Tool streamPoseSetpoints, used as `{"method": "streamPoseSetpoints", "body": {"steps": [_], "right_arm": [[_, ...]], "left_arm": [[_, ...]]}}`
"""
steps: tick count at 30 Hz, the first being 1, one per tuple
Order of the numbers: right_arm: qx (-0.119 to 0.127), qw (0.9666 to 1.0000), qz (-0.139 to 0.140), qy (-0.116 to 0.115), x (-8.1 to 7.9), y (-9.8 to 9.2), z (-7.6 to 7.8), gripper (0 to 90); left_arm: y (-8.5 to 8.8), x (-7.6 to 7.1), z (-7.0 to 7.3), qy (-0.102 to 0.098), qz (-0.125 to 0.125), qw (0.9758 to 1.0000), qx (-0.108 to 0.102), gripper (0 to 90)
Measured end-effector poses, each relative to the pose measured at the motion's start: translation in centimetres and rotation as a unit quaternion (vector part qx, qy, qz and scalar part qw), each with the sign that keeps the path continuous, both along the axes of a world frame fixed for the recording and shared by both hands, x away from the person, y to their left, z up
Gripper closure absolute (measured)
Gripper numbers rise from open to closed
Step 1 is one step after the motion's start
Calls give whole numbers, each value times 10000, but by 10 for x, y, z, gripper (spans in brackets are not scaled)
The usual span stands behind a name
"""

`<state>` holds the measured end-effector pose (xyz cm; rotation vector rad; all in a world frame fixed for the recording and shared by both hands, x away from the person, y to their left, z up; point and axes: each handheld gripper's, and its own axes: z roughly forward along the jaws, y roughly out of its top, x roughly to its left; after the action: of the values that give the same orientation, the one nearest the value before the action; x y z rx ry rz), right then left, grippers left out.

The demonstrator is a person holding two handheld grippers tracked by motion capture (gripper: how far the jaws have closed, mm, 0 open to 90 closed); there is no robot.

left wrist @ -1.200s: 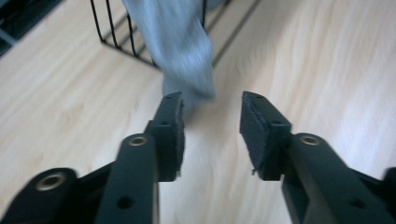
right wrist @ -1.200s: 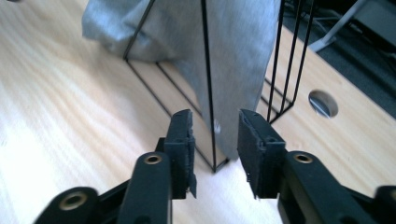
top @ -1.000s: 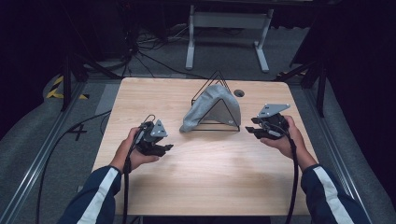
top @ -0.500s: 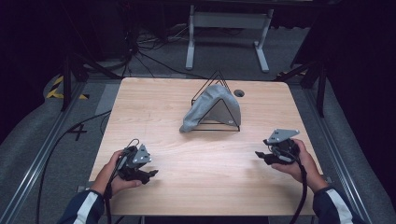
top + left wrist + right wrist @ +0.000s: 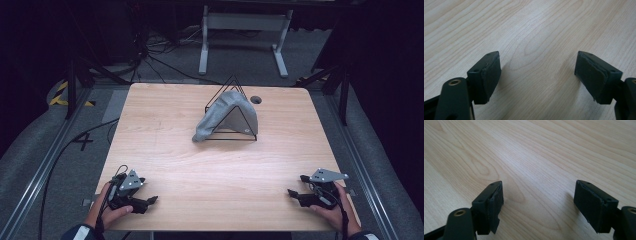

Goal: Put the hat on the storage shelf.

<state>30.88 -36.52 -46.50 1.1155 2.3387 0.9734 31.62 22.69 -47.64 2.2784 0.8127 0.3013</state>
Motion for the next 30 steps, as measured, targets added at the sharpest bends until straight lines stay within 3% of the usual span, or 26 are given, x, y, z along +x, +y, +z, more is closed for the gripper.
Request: {"method": "streamPoseSetpoints", "body": {"steps": [2,30], "right_arm": [[47,10000,-67,-55,-1,-3,-2,180],[60,9998,-134,-98,5,-8,-4,160]], "left_arm": [[3,0,-6,-167,47,9997,-184,152],[2,1,-7,-163,70,9996,-213,139]]}}
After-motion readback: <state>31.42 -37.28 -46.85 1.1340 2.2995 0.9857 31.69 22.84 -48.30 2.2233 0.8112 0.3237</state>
